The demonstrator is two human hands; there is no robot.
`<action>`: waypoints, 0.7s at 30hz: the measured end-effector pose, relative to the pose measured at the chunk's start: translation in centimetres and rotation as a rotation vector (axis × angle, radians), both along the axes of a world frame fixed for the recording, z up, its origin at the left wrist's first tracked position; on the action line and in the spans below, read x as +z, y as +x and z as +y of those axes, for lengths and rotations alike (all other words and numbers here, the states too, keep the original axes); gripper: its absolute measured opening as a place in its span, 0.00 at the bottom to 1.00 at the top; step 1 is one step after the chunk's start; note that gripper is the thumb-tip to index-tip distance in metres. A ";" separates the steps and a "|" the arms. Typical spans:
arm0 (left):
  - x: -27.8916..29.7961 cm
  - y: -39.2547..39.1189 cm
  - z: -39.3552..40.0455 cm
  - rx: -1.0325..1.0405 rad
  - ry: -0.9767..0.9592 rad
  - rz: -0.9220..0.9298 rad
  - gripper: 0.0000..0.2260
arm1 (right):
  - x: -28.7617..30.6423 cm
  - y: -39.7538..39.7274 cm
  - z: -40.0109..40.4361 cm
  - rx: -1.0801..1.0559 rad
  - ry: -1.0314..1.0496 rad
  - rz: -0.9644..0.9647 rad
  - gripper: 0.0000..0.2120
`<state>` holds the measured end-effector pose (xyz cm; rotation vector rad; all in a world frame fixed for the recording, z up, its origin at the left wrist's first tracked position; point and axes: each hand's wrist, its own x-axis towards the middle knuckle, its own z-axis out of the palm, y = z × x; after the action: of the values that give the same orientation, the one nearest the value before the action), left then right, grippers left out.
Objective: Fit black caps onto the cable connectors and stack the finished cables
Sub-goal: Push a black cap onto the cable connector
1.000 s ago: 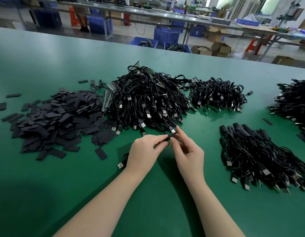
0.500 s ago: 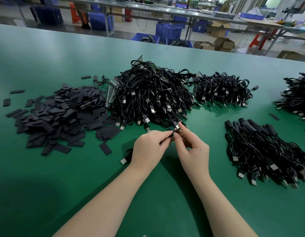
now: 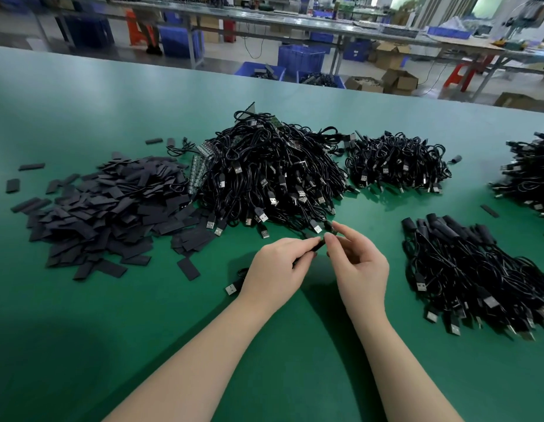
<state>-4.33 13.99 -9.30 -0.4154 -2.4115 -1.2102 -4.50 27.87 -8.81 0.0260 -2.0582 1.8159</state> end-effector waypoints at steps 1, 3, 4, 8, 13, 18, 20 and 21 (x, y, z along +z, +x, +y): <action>0.0 0.0 0.0 -0.001 0.000 0.003 0.13 | -0.1 0.0 0.0 -0.003 0.003 -0.001 0.11; -0.1 0.0 0.0 0.000 0.020 0.000 0.12 | -0.2 -0.1 0.0 -0.007 0.002 -0.003 0.11; -0.1 0.0 0.0 0.000 0.038 -0.001 0.12 | -0.3 -0.2 0.0 -0.009 0.005 -0.008 0.10; -0.2 0.2 0.2 -0.009 0.080 0.011 0.11 | -0.3 -0.3 0.2 -0.020 0.046 -0.005 0.10; -0.2 0.3 0.3 -0.008 0.084 0.024 0.11 | -0.2 -0.4 0.5 -0.022 0.051 -0.036 0.09; 0.0 0.3 0.3 0.018 0.083 0.029 0.11 | -0.3 -0.3 0.5 0.028 0.066 -0.068 0.17; 0.0 0.2 0.3 0.044 0.095 0.011 0.11 | -0.4 -0.4 0.3 0.099 0.070 -0.130 0.14; 0.0 0.2 0.2 0.056 0.080 0.001 0.12 | -0.4 -0.5 0.1 0.133 0.088 -0.144 0.08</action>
<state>-4.15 14.17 -9.25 -0.3214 -2.3487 -1.2766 -4.96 27.99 -9.18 0.0599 -2.2850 1.8521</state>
